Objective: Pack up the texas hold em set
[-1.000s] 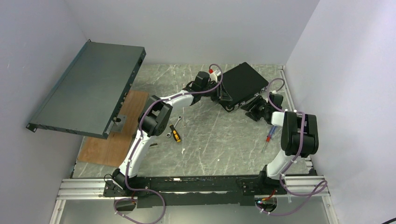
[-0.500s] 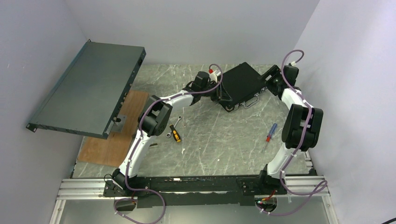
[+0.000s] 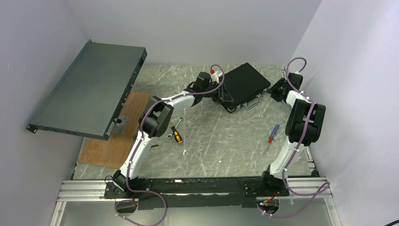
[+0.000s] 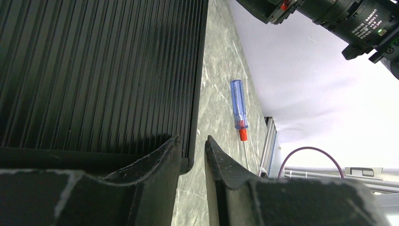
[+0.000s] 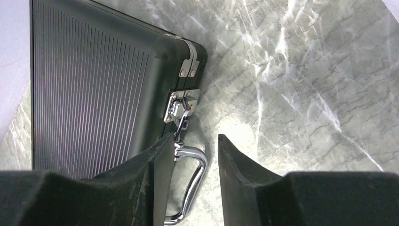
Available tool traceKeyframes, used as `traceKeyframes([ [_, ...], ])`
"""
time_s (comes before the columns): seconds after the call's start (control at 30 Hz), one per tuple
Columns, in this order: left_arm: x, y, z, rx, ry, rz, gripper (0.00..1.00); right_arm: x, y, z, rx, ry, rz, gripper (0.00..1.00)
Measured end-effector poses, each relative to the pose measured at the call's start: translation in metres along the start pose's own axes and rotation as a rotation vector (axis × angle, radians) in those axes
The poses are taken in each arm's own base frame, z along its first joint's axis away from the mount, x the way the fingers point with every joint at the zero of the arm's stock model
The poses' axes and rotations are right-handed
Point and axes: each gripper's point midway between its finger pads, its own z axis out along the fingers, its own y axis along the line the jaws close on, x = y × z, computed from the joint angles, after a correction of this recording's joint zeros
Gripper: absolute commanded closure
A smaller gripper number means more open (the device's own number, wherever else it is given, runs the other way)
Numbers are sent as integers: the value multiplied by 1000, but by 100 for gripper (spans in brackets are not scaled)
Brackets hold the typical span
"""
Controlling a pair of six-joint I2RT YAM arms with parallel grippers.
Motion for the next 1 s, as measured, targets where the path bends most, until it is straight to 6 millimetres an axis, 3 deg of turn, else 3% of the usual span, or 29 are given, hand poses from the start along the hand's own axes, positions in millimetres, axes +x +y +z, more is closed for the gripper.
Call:
traceKeyframes([
  [0.23, 0, 0, 0, 0, 0, 0, 67, -1, -1, 5, -13, -2, -4, 62],
  [0.57, 0, 0, 0, 0, 0, 0, 67, -5, -1, 13, -20, -10, 2, 78],
  [1.0, 0, 0, -1, -4, 4, -6, 67, 1, -11, 27, -14, 0, 88, 79],
])
